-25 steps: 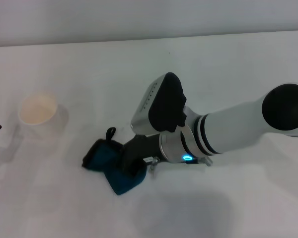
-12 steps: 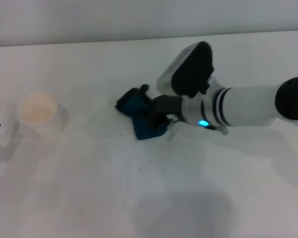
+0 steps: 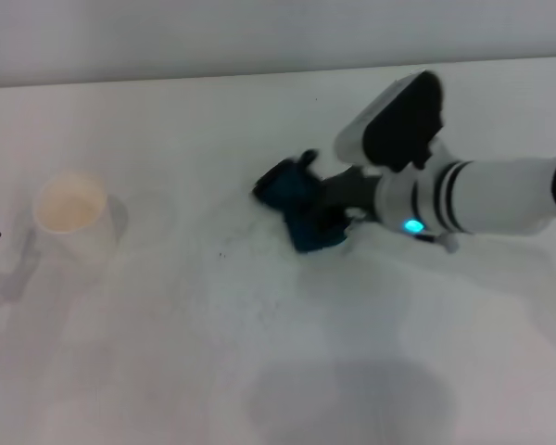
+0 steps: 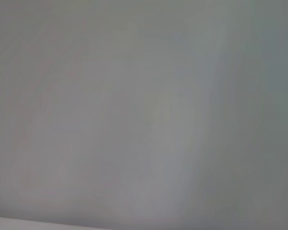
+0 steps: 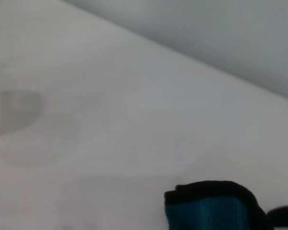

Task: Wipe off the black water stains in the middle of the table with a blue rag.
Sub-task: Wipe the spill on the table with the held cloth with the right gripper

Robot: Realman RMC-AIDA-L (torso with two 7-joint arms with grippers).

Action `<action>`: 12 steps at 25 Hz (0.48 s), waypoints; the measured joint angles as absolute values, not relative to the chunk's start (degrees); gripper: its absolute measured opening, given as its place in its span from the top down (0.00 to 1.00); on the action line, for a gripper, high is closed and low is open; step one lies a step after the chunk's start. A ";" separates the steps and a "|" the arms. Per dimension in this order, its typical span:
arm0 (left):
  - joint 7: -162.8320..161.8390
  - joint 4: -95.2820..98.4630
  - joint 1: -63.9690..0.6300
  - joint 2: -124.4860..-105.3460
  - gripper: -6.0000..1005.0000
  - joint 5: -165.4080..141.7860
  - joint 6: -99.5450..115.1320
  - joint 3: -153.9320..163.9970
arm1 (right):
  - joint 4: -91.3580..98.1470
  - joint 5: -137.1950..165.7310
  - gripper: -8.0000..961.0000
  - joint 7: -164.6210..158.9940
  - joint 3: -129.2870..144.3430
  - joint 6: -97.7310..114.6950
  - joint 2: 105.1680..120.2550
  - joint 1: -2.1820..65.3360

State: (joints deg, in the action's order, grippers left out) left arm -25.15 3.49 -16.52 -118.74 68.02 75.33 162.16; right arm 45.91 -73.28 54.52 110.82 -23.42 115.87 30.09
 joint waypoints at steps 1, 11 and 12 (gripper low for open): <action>-25.14 3.57 -16.54 -118.74 0.11 68.02 75.33 162.16 | 46.22 -74.12 0.90 54.53 111.73 -24.33 116.02 30.24; -25.13 3.74 -16.70 -118.90 0.11 68.03 74.98 162.15 | 50.02 -83.14 0.90 55.02 129.16 -24.06 116.19 34.75; -25.14 3.78 -16.70 -118.92 0.11 68.03 74.97 162.16 | 50.38 -83.15 0.90 55.04 129.95 -24.13 116.20 35.09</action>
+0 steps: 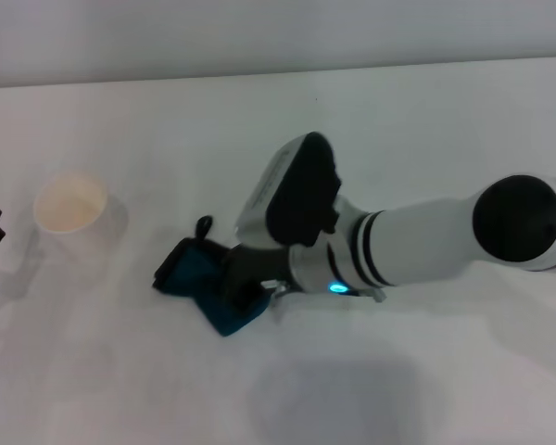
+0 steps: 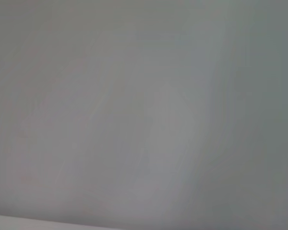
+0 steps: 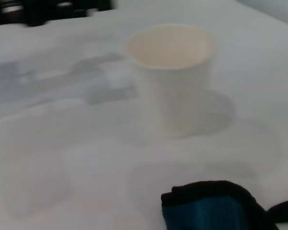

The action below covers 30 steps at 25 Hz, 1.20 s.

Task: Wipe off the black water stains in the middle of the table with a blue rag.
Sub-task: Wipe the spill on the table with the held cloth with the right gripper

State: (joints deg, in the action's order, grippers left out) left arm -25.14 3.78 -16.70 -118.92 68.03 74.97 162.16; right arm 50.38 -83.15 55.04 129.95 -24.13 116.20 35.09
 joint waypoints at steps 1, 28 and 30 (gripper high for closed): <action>-25.13 3.84 -16.69 -118.94 0.11 68.03 74.96 162.16 | 50.60 -83.15 0.90 55.05 130.16 -23.95 116.20 35.25; -28.96 4.31 -16.14 -119.00 0.11 68.03 75.30 162.25 | 46.73 -83.55 0.90 62.69 115.00 -40.09 115.42 30.85; -29.08 4.31 -16.28 -118.96 0.11 68.03 75.32 162.25 | 46.90 -83.64 0.90 62.70 114.54 -43.85 115.49 30.43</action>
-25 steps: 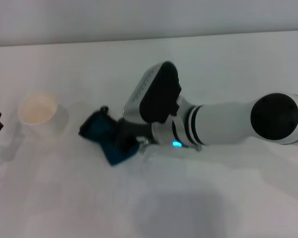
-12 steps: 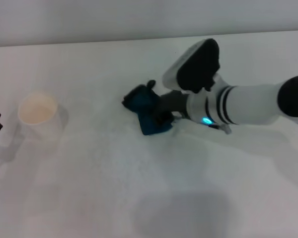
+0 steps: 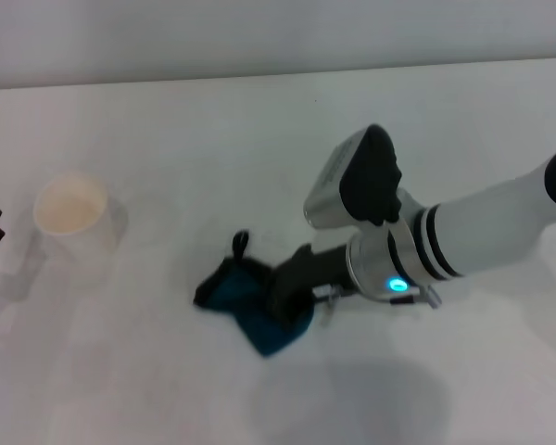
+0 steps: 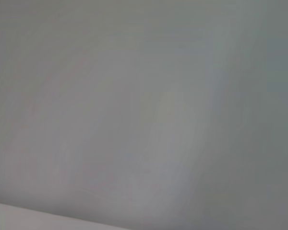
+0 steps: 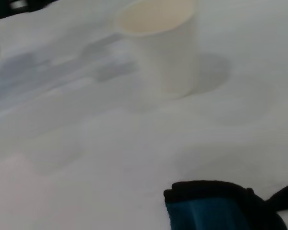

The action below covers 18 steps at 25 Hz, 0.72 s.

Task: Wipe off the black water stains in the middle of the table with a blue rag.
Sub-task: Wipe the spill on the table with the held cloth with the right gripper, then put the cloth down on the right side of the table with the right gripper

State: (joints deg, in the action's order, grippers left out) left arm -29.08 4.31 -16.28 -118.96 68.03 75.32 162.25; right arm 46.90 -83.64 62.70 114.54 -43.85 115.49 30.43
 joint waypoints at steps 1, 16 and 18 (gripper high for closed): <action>-29.32 4.34 -16.41 -118.92 0.11 68.03 75.33 162.25 | 46.91 -83.67 0.90 62.70 114.37 -45.38 115.60 30.28; -31.11 4.40 -18.19 -118.81 0.11 67.93 75.33 162.24 | 43.59 -84.34 0.91 70.89 99.21 -48.31 115.73 28.08; -31.13 4.42 -18.42 -118.77 0.11 67.89 75.33 162.24 | 43.14 -84.43 0.91 71.61 97.55 -45.85 115.66 27.94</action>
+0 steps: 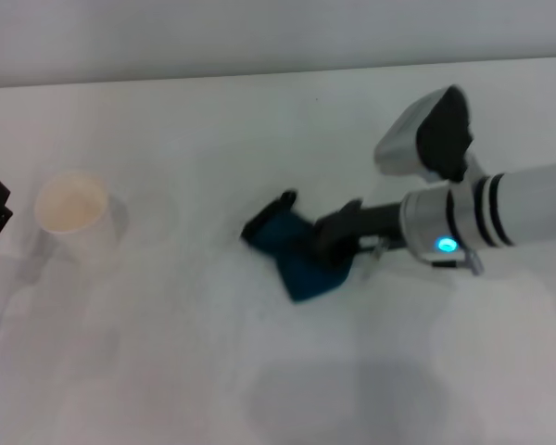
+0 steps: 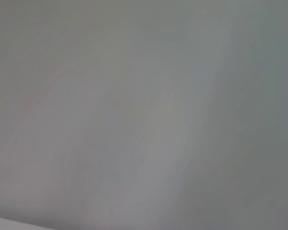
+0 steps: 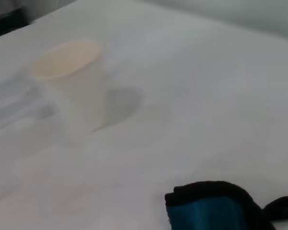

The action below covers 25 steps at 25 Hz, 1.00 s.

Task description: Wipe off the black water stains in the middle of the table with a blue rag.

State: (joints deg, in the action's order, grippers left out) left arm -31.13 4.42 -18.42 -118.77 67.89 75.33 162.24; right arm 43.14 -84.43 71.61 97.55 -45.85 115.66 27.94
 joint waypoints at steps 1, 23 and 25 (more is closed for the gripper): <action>-31.24 4.44 -18.55 -118.76 0.11 67.86 75.32 162.24 | 43.03 -84.47 0.91 71.83 97.01 -44.32 115.59 27.84; -34.11 3.60 -18.56 -118.82 0.11 67.70 75.32 161.80 | 50.17 -98.37 0.71 79.54 91.81 -38.71 115.59 18.39; -34.12 3.60 -18.32 -118.77 0.11 67.76 75.33 161.71 | 47.50 -115.93 0.62 87.40 87.59 -43.67 115.37 17.80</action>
State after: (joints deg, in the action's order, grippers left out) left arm -34.12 3.60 -18.32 -118.77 67.76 75.33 161.71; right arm 47.50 -115.93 87.40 87.59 -43.67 115.37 17.80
